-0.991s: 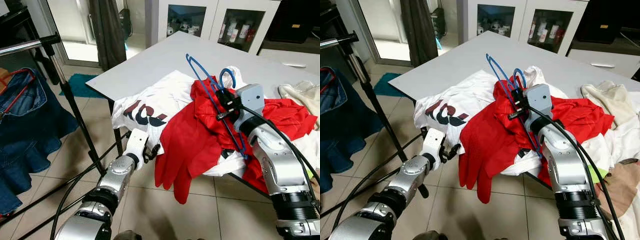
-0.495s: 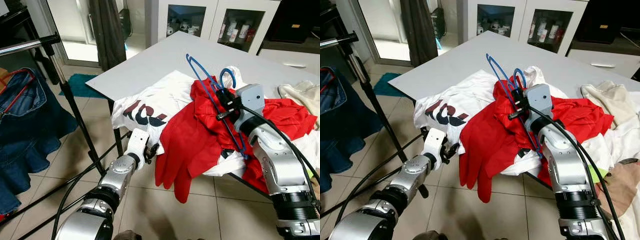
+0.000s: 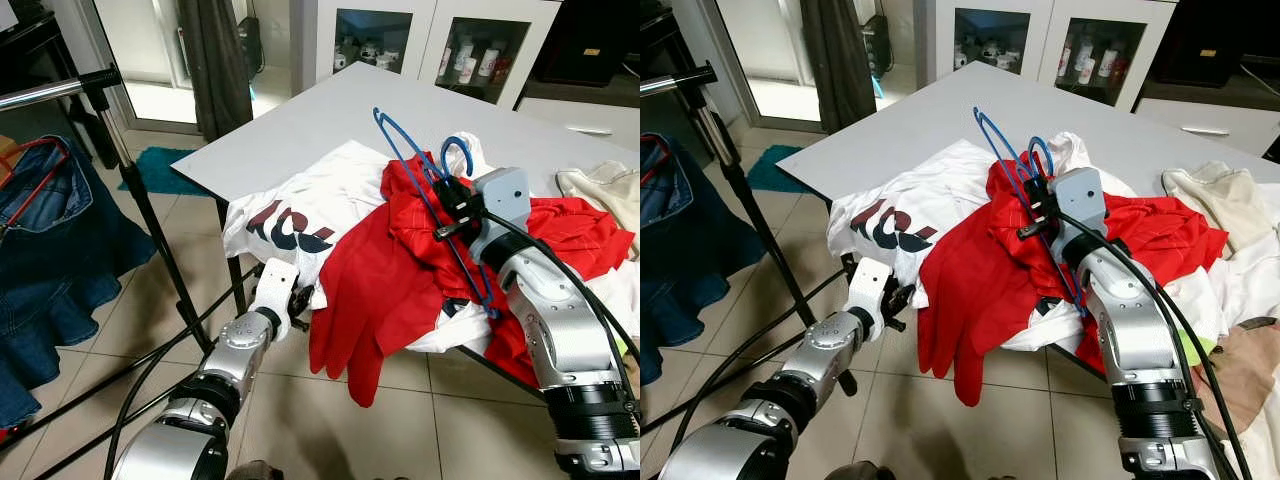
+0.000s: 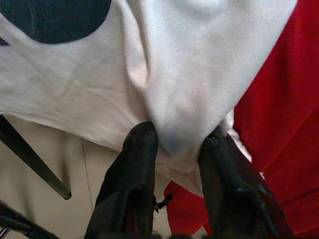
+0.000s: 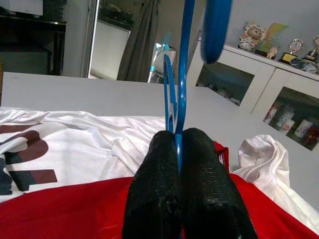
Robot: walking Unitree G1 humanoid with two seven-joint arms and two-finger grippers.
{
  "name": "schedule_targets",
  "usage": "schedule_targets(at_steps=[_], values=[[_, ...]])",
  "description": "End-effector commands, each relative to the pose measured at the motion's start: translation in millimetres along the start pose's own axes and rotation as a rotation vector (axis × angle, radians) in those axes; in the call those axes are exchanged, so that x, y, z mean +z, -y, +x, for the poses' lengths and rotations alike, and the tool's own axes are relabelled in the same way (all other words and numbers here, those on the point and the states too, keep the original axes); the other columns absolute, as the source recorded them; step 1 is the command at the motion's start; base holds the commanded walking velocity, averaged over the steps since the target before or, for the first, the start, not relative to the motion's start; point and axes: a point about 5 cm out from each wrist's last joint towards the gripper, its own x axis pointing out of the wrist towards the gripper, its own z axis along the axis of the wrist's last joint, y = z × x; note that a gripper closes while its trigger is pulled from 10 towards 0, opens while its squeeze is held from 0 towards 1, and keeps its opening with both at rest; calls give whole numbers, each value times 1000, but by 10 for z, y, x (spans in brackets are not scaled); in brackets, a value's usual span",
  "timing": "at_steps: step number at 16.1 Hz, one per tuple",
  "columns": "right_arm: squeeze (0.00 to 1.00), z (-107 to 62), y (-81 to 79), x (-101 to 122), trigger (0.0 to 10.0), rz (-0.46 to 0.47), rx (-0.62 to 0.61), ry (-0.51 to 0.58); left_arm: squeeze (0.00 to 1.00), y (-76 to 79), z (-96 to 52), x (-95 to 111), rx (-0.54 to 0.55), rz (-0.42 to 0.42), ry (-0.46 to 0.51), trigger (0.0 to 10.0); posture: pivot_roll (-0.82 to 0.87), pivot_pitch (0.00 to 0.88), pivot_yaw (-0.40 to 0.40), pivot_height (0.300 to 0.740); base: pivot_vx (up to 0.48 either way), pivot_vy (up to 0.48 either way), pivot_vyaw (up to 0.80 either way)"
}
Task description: Hang hanger
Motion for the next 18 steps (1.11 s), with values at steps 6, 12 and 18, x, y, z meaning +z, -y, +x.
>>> schedule_targets(at_steps=[6,12,18], values=[[0,-26,11,30,10000,-18,-3,2,0,-55,-2,139,23,-20,107,0,41,4,-4,740,0,0,0],[0,-8,-2,24,10000,-15,-11,5,0,-121,-13,290,45,35,194,0,45,0,7,740,0,0,0],[0,-18,30,20,10000,-17,-24,7,0,-260,-44,880,61,250,397,0,45,0,11,740,0,0,0]])
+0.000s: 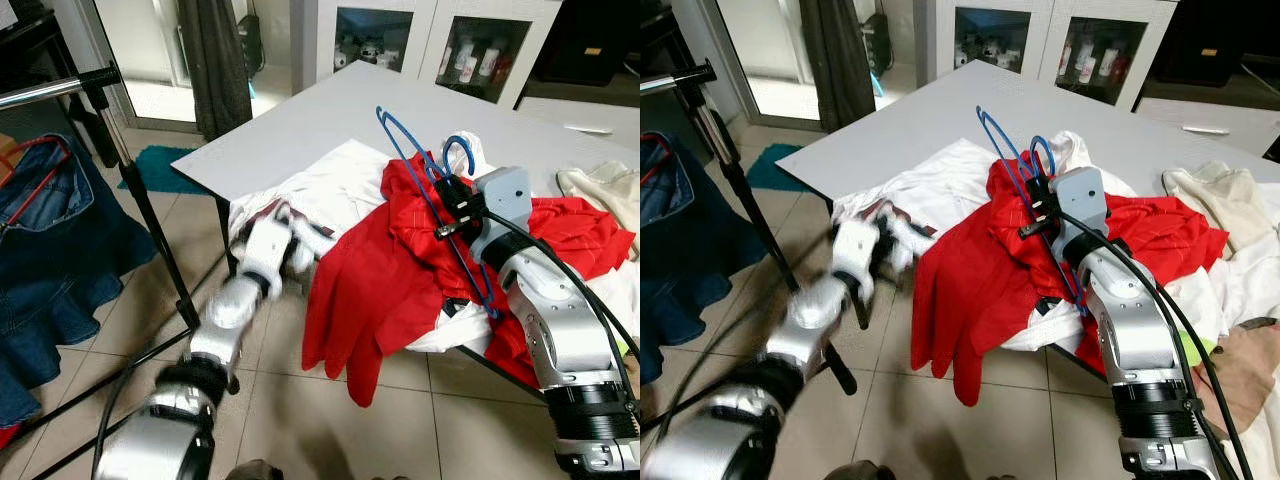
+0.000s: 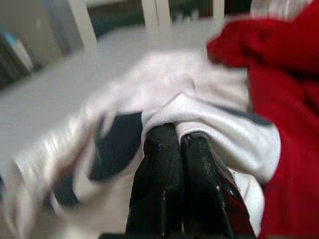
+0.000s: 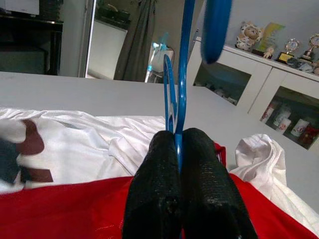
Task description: Hang hanger
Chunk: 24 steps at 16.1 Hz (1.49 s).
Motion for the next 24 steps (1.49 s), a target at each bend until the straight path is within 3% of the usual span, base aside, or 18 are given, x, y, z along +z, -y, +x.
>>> schedule_targets(at_steps=[1,4,7,9,10,11,13,15,20,23,24], values=[[0,-13,28,27,10000,-17,-11,7,0,-114,77,209,6,50,63,0,46,0,12,740,0,0,0],[0,-20,103,91,10000,-26,-8,26,0,-311,155,472,-32,109,103,0,49,0,15,740,0,0,0],[0,-49,152,168,10000,-33,31,54,0,-361,194,592,-90,157,109,0,48,0,18,740,0,0,0],[0,-138,81,281,10000,-51,199,85,0,-411,235,669,-144,192,91,0,41,0,26,740,0,0,0],[0,-138,81,281,10000,-51,199,85,0,-411,235,669,-144,192,91,0,41,0,26,740,0,0,0],[0,-252,-48,299,10000,-47,360,74,0,-419,251,690,-163,197,82,0,36,0,30,740,0,0,0],[0,-417,-195,273,10000,11,531,42,0,-408,255,670,-172,194,70,0,33,0,29,740,0,0,0],[0,-679,-215,47,10000,-51,685,-131,0,-354,246,612,-188,177,59,0,33,0,28,740,0,0,0],[0,-805,-4,-62,10000,-159,694,-278,0,-372,240,600,-182,173,53,0,37,0,23,740,0,0,0],[0,-825,33,-99,10000,-198,691,-319,0,-370,240,598,-180,172,54,0,37,0,21,740,0,0,0],[0,-770,149,-176,10000,-260,598,-377,0,-365,239,596,-179,170,55,0,37,0,20,740,0,0,0]])
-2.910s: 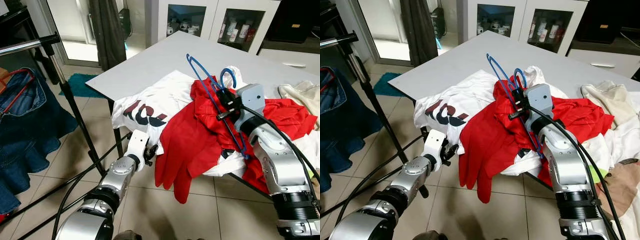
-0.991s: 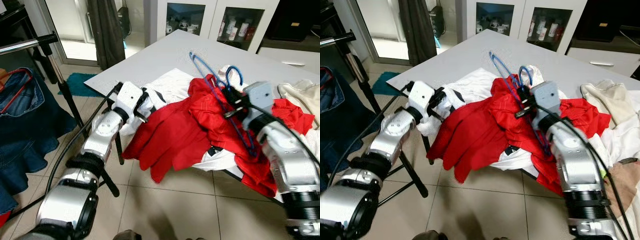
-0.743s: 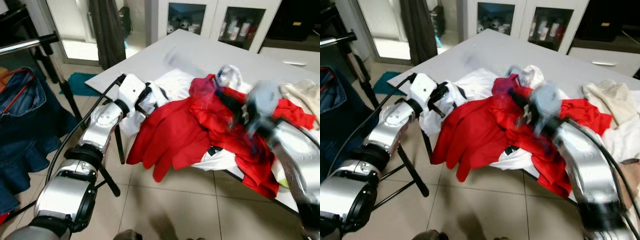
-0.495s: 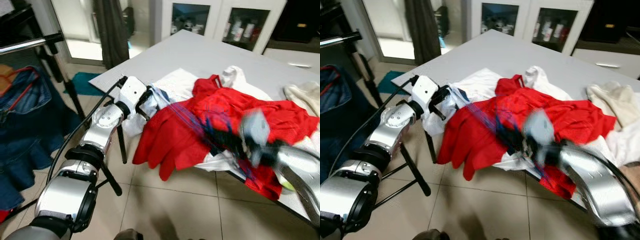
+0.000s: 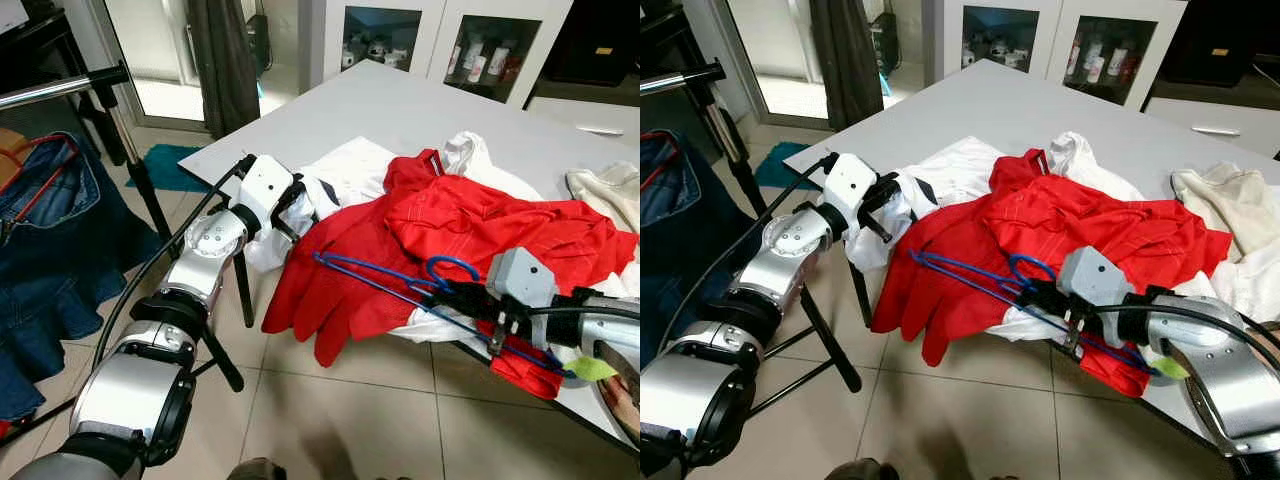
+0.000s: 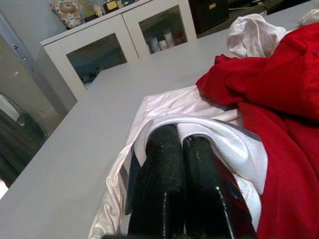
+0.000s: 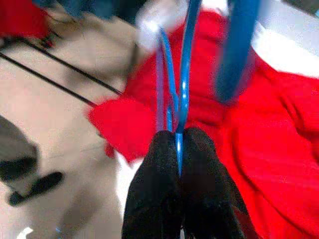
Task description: Hang hanger
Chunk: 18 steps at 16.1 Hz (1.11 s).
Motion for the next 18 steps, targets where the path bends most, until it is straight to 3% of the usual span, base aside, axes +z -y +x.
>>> schedule_targets(at_steps=[1,7,13,14,16,18], values=[[0,-26,114,-91,10000,-27,-79,-88,0,-20,9,37,3,3,12,0,36,0,18,740,0,0,0],[0,-302,367,-430,10000,-3,-236,-332,0,-177,-20,114,5,68,14,0,26,0,22,740,0,0,0],[0,-489,423,-540,10000,-6,-248,-431,0,-279,-47,147,18,87,10,0,20,0,23,740,0,0,0],[0,-517,451,-479,10000,-16,-246,-401,0,-276,-41,159,12,90,15,0,20,0,23,740,0,0,0],[0,-475,470,-104,10000,16,-215,-167,0,-255,-25,184,-20,87,28,0,20,0,21,740,0,0,0],[0,-413,470,160,10000,21,-190,-13,0,-224,11,235,-54,97,42,0,20,0,21,740,0,0,0]])
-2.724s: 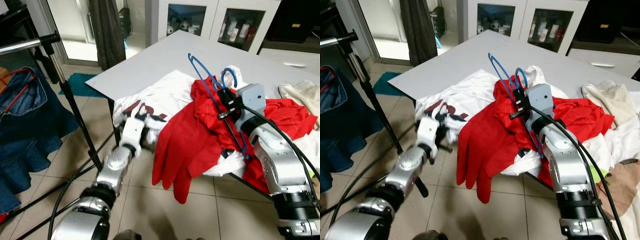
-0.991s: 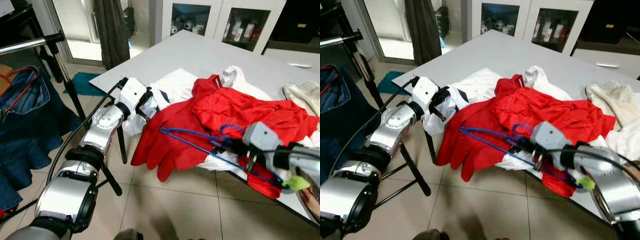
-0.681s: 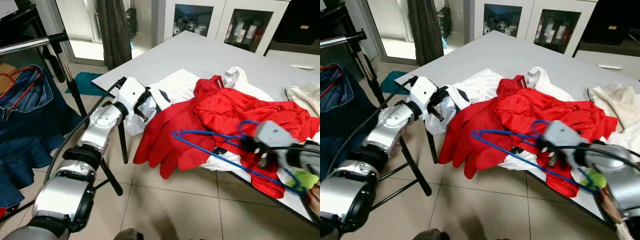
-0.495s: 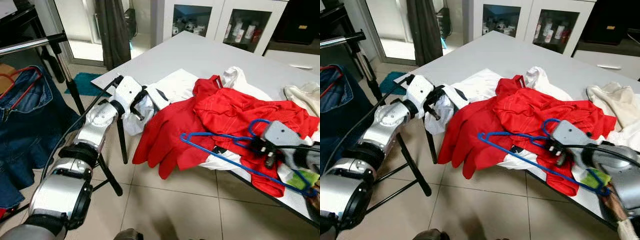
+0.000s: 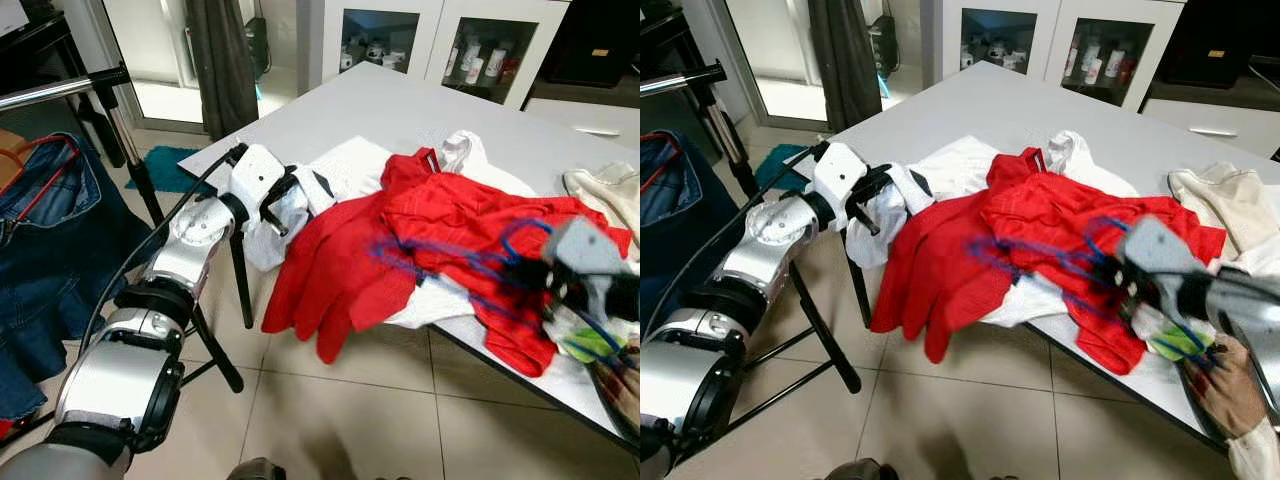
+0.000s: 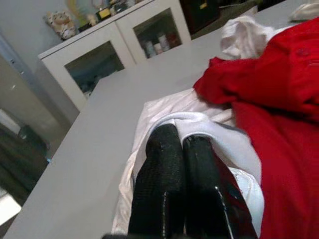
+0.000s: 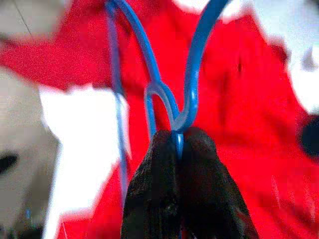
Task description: Hang hanger
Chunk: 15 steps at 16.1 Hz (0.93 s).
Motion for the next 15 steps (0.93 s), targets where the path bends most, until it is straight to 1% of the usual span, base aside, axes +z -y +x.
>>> schedule_targets(at_steps=[1,3,5,6,7,8,9,11,12,14,15], values=[[0,-29,47,173,10000,-4,-13,87,0,-46,54,150,-15,36,44,0,24,3,18,740,0,0,0],[0,21,46,251,10000,8,-18,130,0,-58,86,223,-31,48,61,0,28,2,19,740,0,0,0],[0,92,39,264,10000,-9,-31,122,0,-79,119,313,-52,62,81,0,29,0,23,740,0,0,0],[0,204,-28,276,10000,-16,-32,117,0,-124,153,430,-81,94,100,0,29,0,28,740,0,0,0],[0,226,-53,281,10000,-23,-27,116,0,-135,159,452,-85,102,101,0,29,0,30,740,0,0,0],[0,238,-117,304,10000,-47,2,126,0,-161,174,501,-95,119,101,0,30,0,34,740,0,0,0],[0,224,-130,316,10000,-48,10,138,0,-172,176,512,-98,121,100,0,29,0,36,740,0,0,0],[0,140,-160,342,10000,-67,49,161,0,-204,184,528,-99,126,87,0,28,0,39,740,0,0,0],[0,104,-148,339,10000,-72,49,160,0,-218,186,530,-99,125,81,0,27,0,40,740,0,0,0],[0,3,-58,337,10000,-73,10,163,0,-241,191,531,-101,110,69,0,20,0,45,740,0,0,0],[0,-17,-57,348,10000,-71,12,174,0,-243,191,529,-101,106,69,0,19,0,46,740,0,0,0]])
